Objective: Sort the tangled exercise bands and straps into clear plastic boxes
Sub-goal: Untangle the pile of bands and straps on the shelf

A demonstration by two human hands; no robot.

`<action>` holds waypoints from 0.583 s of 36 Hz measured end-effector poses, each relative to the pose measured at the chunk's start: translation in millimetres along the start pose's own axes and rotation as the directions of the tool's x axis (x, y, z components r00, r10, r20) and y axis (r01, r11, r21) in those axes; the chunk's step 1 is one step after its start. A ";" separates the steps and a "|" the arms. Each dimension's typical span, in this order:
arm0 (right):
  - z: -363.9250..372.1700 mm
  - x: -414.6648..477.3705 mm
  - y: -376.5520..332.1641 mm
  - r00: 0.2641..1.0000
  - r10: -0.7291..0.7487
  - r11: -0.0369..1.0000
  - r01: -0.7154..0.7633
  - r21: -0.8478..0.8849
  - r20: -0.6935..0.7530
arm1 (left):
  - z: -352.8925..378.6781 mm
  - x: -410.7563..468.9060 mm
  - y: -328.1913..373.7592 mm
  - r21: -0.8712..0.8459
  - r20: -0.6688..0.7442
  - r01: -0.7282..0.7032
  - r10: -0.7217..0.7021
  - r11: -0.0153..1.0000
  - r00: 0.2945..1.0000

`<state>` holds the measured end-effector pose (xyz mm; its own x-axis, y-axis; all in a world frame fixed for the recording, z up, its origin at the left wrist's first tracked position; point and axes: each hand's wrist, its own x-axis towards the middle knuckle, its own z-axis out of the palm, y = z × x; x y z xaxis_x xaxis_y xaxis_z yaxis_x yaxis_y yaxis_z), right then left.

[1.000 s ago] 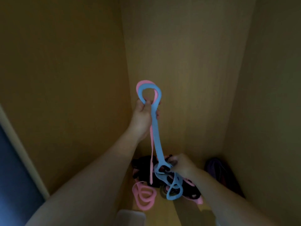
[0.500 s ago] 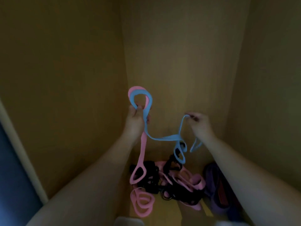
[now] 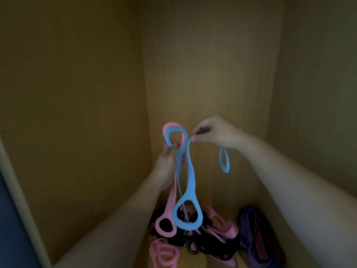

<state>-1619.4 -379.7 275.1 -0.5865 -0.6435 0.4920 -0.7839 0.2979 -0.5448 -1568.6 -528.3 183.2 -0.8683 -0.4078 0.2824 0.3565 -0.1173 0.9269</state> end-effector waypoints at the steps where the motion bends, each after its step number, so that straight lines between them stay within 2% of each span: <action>1: 4.2 1.7 -1.1 1.000 -0.004 0.999 0.004 -0.036 0.015 | 2.1 -2.5 0.9 -0.002 0.040 -0.003 0.003 1.000 0.999; 6: 22.3 7.6 -10.4 0.998 0.031 0.993 -0.037 -0.113 -0.054 | 7.5 -17.8 4.9 0.016 0.263 -0.101 0.093 0.995 0.960; 8: 23.4 8.6 -11.2 0.997 0.050 0.989 -0.057 -0.139 -0.055 | 6.4 -22.3 3.4 -0.005 0.290 -0.113 0.110 0.994 0.951; 10: 20.8 7.0 -7.1 0.998 0.053 0.983 -0.056 -0.173 -0.018 | 5.7 -22.7 0.4 -0.008 0.207 -0.099 0.099 0.995 0.973; 12: 19.1 1.9 1.8 0.997 0.057 0.958 -0.043 -0.283 0.042 | 4.1 -19.3 -2.1 -0.002 0.095 -0.075 0.075 0.997 0.993; 14: 19.3 -4.8 13.6 0.993 0.104 0.922 -0.076 -0.379 0.054 | 1.8 -15.2 -2.9 0.013 0.068 -0.074 0.072 0.997 0.995; 18: 18.9 -16.3 35.5 0.966 0.257 0.925 -0.234 -0.300 0.037 | -0.7 -11.0 -2.0 0.078 0.070 -0.090 0.085 0.993 0.994; 21: 12.4 -24.2 53.8 0.948 0.315 0.916 -0.290 -0.278 0.048 | -5.4 -5.0 -2.1 0.053 0.000 -0.063 0.063 0.997 0.998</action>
<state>-1644.9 -356.8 225.5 -0.7929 -0.5498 0.2625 -0.6045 0.6557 -0.4525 -1563.1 -530.9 178.5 -0.8441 -0.4145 0.3402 0.3918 -0.0437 0.9190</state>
